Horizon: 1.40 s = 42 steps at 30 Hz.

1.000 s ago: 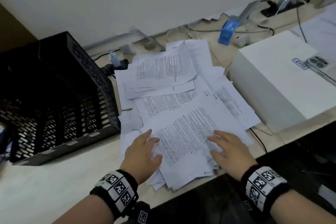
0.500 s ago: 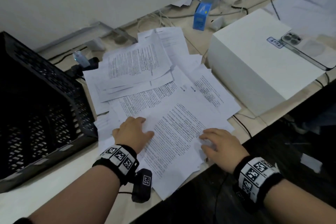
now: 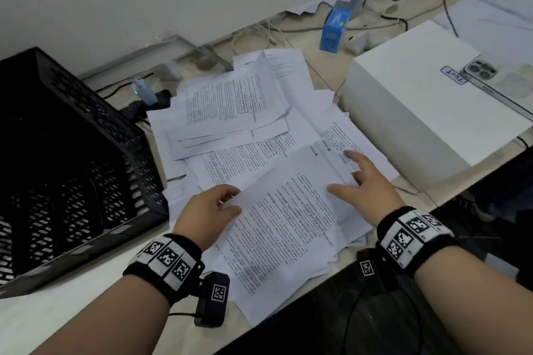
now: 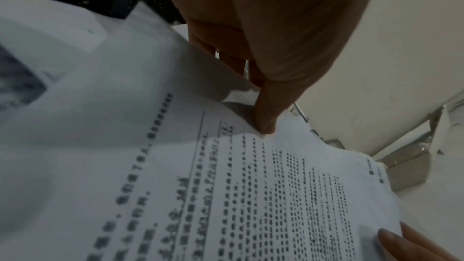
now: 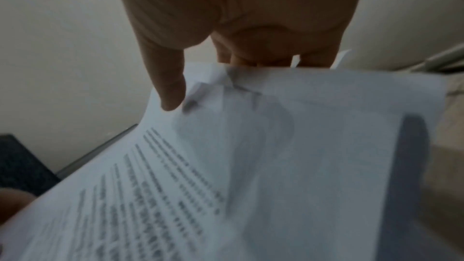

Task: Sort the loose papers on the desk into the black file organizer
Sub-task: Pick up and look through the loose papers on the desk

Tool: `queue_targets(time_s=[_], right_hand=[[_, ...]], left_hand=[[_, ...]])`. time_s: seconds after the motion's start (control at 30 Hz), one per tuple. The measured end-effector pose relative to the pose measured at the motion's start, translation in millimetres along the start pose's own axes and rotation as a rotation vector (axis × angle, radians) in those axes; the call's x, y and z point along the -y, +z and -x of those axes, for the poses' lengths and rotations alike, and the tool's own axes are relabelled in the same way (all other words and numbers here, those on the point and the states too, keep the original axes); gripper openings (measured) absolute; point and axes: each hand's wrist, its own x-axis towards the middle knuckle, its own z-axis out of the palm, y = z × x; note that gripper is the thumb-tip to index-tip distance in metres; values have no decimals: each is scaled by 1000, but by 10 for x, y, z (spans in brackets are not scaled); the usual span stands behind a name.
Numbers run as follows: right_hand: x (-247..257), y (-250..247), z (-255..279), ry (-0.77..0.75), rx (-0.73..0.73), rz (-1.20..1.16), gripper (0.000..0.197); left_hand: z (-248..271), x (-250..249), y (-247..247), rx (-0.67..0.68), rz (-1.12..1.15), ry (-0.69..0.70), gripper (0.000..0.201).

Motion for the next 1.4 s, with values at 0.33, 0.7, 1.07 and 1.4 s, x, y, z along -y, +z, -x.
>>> queue_targets(time_s=[0.33, 0.7, 1.07, 1.4], right_hand=[[-32, 111, 55, 47, 48, -142, 12], [85, 354, 49, 243, -86, -637, 13], [283, 803, 398, 266, 283, -763, 40], [328, 524, 131, 416, 257, -819, 49]], left_hand=[[69, 309, -222, -84, 300, -171, 30], [193, 275, -79, -8, 1217, -421, 28], [225, 45, 219, -51, 1238, -492, 23], [299, 403, -217, -121, 939, -354, 15]])
